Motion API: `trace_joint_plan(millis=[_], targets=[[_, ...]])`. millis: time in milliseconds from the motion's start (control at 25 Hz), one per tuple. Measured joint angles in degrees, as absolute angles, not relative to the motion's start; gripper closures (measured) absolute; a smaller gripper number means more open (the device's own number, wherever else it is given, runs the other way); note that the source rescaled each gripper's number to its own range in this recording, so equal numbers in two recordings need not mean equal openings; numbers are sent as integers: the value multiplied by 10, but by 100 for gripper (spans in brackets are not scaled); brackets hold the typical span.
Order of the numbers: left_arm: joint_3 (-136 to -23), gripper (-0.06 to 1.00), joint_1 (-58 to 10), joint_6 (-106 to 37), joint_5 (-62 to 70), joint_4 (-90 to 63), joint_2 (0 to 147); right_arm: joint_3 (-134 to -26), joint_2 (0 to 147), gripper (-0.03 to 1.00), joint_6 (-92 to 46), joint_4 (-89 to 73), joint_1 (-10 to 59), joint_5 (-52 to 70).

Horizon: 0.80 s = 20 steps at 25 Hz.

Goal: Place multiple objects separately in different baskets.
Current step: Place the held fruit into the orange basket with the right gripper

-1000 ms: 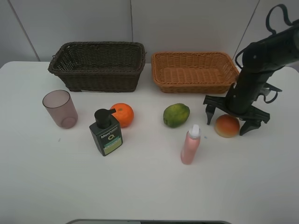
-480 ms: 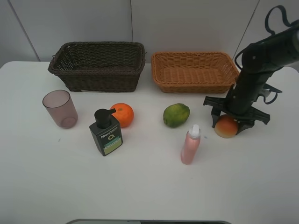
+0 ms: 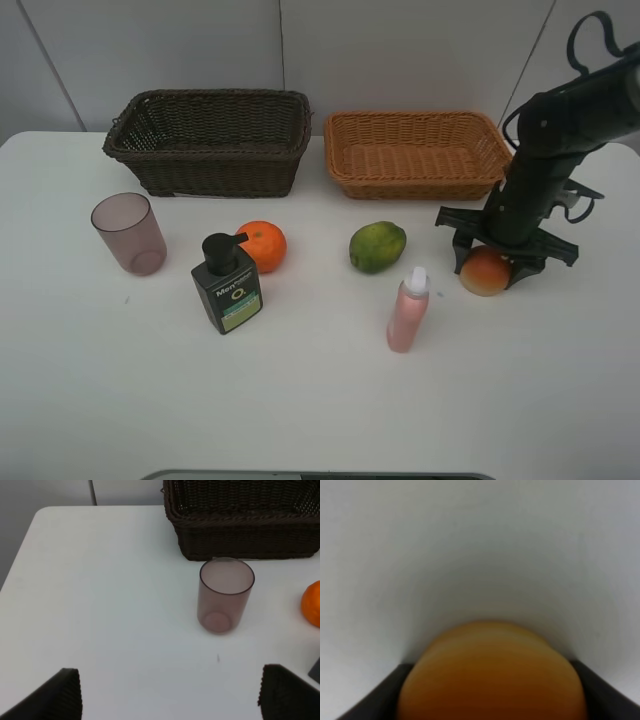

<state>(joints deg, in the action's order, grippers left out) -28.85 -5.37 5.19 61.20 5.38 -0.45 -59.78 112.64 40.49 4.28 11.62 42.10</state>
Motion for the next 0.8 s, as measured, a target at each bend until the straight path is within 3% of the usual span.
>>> trace_joint_plan(millis=[440, 800], targets=[[-289, 3, -54, 52, 612, 54, -4, -614, 1096, 53, 378, 80, 116, 461], [-289, 3, -54, 52, 612, 54, -4, -767, 1064, 53, 239, 105, 123, 590]])
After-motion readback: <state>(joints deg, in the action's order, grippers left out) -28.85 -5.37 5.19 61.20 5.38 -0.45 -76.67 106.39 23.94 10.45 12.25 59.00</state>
